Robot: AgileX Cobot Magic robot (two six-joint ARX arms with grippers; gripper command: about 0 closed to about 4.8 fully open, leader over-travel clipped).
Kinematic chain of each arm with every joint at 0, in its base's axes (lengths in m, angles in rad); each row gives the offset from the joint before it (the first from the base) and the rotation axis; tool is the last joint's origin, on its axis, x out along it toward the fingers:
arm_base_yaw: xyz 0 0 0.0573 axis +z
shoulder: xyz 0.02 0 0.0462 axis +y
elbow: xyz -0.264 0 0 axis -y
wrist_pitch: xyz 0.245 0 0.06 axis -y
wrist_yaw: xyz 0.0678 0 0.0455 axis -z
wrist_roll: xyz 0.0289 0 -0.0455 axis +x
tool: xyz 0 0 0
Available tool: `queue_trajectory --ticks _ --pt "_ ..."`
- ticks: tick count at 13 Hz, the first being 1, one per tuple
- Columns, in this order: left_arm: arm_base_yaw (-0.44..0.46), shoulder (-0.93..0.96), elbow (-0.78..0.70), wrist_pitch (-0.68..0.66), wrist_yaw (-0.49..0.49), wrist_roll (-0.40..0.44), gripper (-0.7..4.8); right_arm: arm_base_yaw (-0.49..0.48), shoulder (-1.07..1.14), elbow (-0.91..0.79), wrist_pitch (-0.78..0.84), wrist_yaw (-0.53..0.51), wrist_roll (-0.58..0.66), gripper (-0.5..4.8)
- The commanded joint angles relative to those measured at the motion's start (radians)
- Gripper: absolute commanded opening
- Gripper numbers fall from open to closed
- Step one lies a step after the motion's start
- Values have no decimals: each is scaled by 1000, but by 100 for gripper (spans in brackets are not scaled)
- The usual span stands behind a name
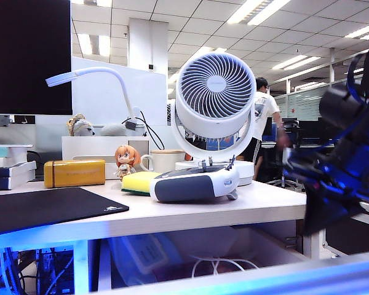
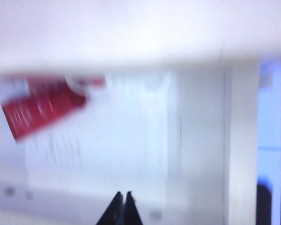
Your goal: Open the drawer, place the cleaning sponge inside, then close the drawer.
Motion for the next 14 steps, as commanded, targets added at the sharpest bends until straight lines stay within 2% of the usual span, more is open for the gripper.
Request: queue_trajectory --ticks 1,9,14 --pt "-1 -2 5 11 4 0 -5 1 -18 44 2 -22 -6 -5" --pt "-1 -2 5 11 4 0 -5 25 -91 216 -21 -48 -10 -5" --pt "-1 -2 5 11 4 0 -5 39 -123 381 -59 -115 -10 -5"
